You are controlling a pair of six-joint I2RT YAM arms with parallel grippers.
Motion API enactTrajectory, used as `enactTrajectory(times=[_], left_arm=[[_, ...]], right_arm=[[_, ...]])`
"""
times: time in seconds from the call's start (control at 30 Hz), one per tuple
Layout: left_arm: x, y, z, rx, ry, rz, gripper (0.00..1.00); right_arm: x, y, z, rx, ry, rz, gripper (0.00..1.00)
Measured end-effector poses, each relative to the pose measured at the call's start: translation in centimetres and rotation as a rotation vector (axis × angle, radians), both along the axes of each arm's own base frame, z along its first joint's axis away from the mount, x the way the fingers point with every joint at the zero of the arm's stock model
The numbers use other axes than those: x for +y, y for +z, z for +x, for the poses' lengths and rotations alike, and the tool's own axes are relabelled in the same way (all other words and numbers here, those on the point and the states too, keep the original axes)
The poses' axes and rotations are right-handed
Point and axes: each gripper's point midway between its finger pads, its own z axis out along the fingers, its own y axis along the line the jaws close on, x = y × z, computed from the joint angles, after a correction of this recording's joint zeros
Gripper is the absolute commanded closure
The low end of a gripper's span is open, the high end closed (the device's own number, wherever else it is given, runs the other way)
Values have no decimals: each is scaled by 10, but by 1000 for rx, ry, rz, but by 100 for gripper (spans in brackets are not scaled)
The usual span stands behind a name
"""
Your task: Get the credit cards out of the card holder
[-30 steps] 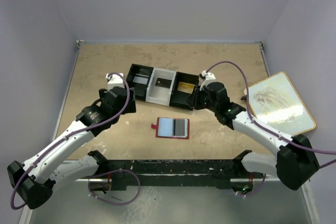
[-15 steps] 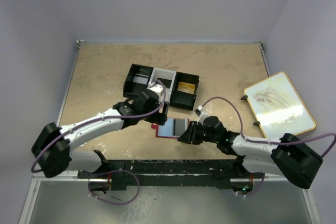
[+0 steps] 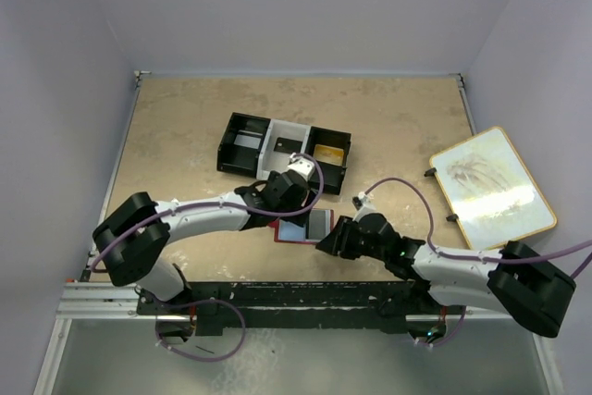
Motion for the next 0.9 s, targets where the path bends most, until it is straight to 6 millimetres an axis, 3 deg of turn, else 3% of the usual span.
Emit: enactTrajectory(times=[0.33,0.53,0.63,0.73,0.9], left_arm=[[-31,-15,15,-5,-107,32,20],[-32,-26,11,22,-123,42,21],[-35,-28,9,30,-136,25,21],[-32,-37,1,52,-147,21,22],[-30,-35,-7,63,-160,-17,23]], right_arm=[[-3,-1,10,5,-82,3,54],[3,-2,14,14,-86,22,54],[5,-2,15,29,-97,22,49],[5,0,19,37,-125,12,47],[-5,0,28,38,-173,-2,47]])
